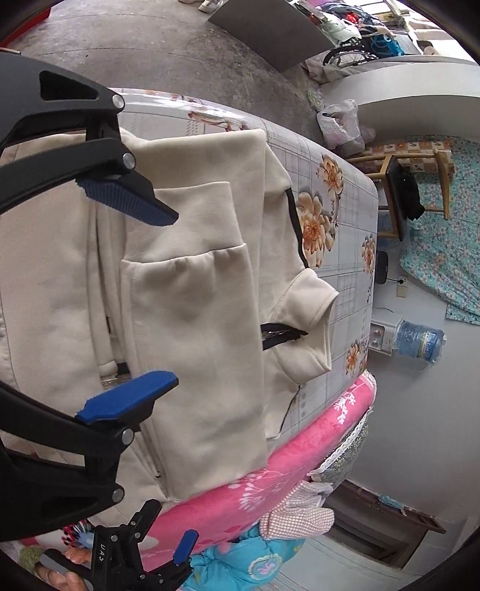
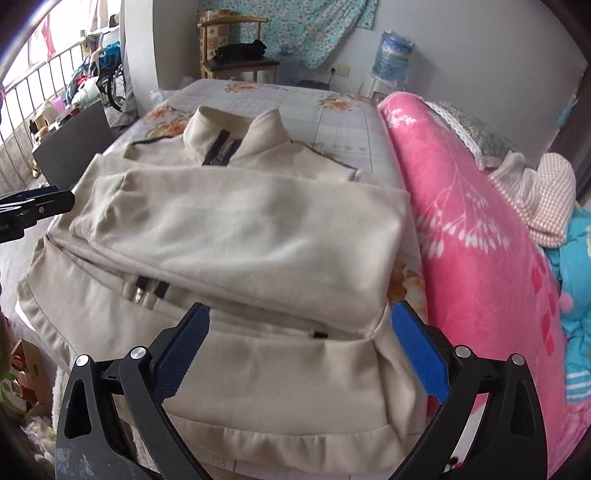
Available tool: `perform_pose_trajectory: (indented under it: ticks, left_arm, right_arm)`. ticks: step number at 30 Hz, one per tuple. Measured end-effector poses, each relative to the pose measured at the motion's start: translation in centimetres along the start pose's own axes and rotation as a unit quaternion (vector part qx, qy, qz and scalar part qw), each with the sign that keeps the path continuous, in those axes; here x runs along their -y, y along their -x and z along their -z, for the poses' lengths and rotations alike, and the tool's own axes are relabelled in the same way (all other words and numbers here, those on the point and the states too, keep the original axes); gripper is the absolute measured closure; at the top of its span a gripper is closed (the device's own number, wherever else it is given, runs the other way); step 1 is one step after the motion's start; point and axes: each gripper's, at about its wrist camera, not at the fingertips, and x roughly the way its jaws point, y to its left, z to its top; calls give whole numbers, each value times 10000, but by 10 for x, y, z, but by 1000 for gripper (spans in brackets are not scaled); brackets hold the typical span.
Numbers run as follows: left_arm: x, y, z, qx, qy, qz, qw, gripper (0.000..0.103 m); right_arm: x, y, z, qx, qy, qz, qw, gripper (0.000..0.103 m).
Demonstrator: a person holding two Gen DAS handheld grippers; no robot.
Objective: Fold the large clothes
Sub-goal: 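Grasp the collar with both tools and lift it off the bed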
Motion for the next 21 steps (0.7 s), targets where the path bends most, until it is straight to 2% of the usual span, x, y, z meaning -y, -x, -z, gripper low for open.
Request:
perform_pose_trajectory:
  ticks: [4,8,12,15,18,21]
  left_arm:
    - [-10,-6,-51,99,154,134,9997,24]
    - [-9,-32,-102,237,225,65,9994,23]
    - [-8,-80,-145,208,324,-23,9993,23]
    - [-6,-119,-166,42,309,-290,9991,23]
    - [-4,-151,-175,-100,170,-523,9984,23]
    - [-2,-172,-174,-213,21,-666,9976,23]
  right_arm:
    - [21,2,-53,282,-274,-415,9984,8]
    - [33,-19,-117,350,-548,-640,9958,8]
    - [31,-69,-175,-19,-751,-903,9931,8]
    - [26,-114,-205,-382,-899,-1046,9897,8]
    - [19,-159,-226,-795,-969,-1081,9862,8]
    - [10,-188,-237,-1013,-783,-877,9879,8]
